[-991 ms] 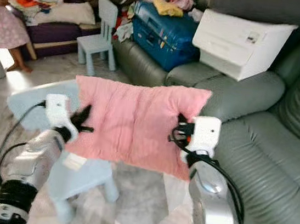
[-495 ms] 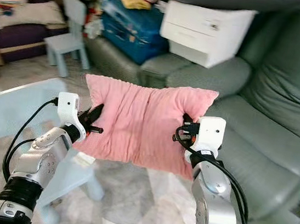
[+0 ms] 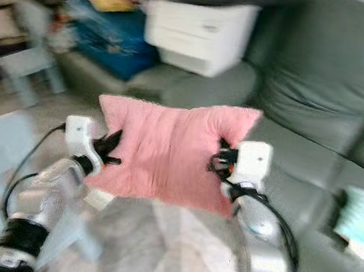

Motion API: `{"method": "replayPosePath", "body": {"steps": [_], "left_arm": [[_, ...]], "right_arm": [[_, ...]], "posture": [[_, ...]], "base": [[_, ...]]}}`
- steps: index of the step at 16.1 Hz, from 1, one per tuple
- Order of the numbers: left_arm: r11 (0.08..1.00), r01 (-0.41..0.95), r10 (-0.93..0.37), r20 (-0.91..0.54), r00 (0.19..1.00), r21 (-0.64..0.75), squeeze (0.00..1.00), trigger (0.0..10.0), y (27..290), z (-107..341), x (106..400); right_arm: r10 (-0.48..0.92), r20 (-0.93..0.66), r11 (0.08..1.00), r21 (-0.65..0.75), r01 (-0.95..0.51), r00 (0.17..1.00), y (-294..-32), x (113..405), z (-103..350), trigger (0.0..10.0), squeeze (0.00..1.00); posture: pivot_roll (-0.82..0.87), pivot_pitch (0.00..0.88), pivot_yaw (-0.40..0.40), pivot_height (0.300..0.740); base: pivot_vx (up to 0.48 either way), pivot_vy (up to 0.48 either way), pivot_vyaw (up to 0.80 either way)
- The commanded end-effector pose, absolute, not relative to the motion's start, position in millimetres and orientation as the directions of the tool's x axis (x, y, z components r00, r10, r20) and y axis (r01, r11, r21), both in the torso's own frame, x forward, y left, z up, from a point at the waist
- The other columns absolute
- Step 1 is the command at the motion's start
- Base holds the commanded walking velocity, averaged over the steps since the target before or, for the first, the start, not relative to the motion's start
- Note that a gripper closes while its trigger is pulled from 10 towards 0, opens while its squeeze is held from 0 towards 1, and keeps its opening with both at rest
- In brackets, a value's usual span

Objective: Move the pillow to the sofa

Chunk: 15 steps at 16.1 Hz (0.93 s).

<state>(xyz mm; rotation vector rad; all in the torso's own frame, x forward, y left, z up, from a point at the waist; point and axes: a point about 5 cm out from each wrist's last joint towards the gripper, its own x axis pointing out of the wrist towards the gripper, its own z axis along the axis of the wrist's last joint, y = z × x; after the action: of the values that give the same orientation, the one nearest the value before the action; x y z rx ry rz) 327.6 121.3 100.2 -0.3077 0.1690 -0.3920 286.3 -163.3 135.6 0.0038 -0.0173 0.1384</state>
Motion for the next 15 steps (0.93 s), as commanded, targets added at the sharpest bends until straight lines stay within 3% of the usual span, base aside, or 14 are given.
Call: {"method": "replayPosePath", "body": {"steps": [1,4,13,15], "left_arm": [[0.881,0.363,-0.403,-0.082,0.912,-0.303,0.0,10.0,127.3,107.9,329.5],[0.879,0.365,-0.408,-0.088,0.909,-0.307,0.0,10.0,126.0,106.2,328.0],[0.868,0.385,-0.432,-0.092,0.897,-0.314,0.0,10.0,122.4,105.3,326.1],[0.866,0.387,-0.434,-0.093,0.896,-0.316,0.0,10.0,121.2,105.2,325.7]], "right_arm": [[0.177,0.061,0.984,0.011,-0.178,0.982,-151.9,288.9,146.1,10.0,0.0],[0.18,0.061,0.983,0.012,-0.181,0.982,-151.3,289.0,146.0,10.0,0.0],[0.181,0.063,0.983,0.012,-0.182,0.981,-150.9,287.9,146.0,10.0,0.0],[0.178,0.056,0.984,0.018,-0.18,0.982,-150.7,287.8,145.3,10.0,0.0]], "posture": [[-0.18,0.0,0.037,0.74],[-0.18,0.0,0.035,0.74],[-0.18,0.0,0.039,0.74],[-0.19,0.0,0.039,0.74]], "base": [[0.416,0.0,-0.8],[0.405,0.0,-0.75],[0.408,0.0,0.0],[0.433,0.0,-0.62]]}}
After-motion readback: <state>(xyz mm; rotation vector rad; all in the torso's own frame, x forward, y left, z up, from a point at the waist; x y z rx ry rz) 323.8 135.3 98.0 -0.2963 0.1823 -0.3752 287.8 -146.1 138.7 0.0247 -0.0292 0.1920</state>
